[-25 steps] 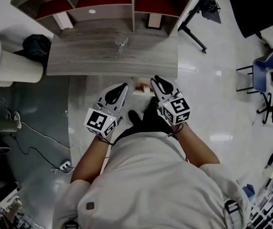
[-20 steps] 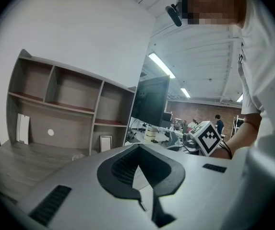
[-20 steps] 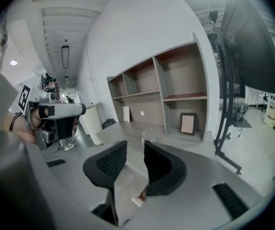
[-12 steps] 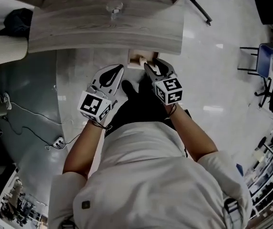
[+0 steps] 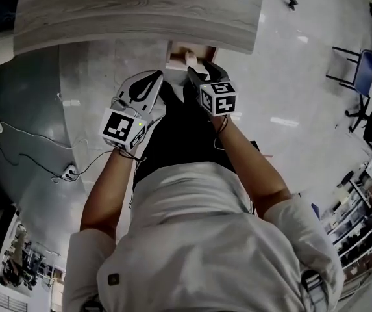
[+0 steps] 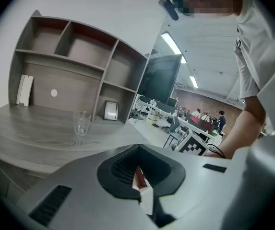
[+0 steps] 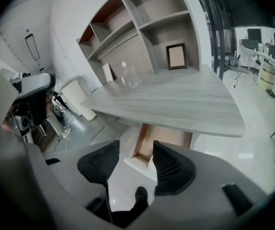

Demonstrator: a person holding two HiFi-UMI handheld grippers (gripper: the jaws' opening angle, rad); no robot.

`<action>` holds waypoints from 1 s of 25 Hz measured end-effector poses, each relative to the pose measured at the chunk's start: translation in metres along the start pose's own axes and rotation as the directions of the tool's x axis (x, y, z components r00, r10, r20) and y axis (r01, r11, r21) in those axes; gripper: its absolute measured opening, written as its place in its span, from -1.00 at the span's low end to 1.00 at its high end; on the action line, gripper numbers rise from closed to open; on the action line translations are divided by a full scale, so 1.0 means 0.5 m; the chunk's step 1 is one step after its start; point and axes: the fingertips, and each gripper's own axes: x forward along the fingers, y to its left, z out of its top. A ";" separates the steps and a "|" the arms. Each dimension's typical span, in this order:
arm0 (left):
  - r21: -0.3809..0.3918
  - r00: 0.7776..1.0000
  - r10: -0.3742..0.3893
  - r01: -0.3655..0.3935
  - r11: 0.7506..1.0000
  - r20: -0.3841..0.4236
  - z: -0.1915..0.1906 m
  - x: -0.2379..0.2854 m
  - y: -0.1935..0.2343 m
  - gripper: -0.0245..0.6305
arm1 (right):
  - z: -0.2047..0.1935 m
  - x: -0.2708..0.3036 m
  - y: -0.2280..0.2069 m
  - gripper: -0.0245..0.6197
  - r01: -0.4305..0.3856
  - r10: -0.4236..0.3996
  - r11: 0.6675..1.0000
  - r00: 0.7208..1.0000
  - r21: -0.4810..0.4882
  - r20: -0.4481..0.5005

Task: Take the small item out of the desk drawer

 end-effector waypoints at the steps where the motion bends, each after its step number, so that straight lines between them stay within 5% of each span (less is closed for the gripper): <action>1: -0.007 1.000 0.002 -0.002 1.000 -0.007 -0.015 0.006 0.005 -0.88 | -0.014 0.016 -0.009 -0.23 0.007 -0.007 1.000 1.000 0.001 -0.016; 17: -0.041 0.995 -0.005 0.001 0.999 -0.102 -0.187 0.112 0.074 -0.88 | -0.166 0.214 -0.087 -0.22 0.059 -0.050 0.997 0.980 0.045 -0.191; 25: -0.049 0.994 -0.015 0.010 0.999 -0.107 -0.205 0.148 0.074 -0.88 | -0.195 0.257 -0.110 -0.21 0.085 -0.072 0.996 0.959 0.034 -0.275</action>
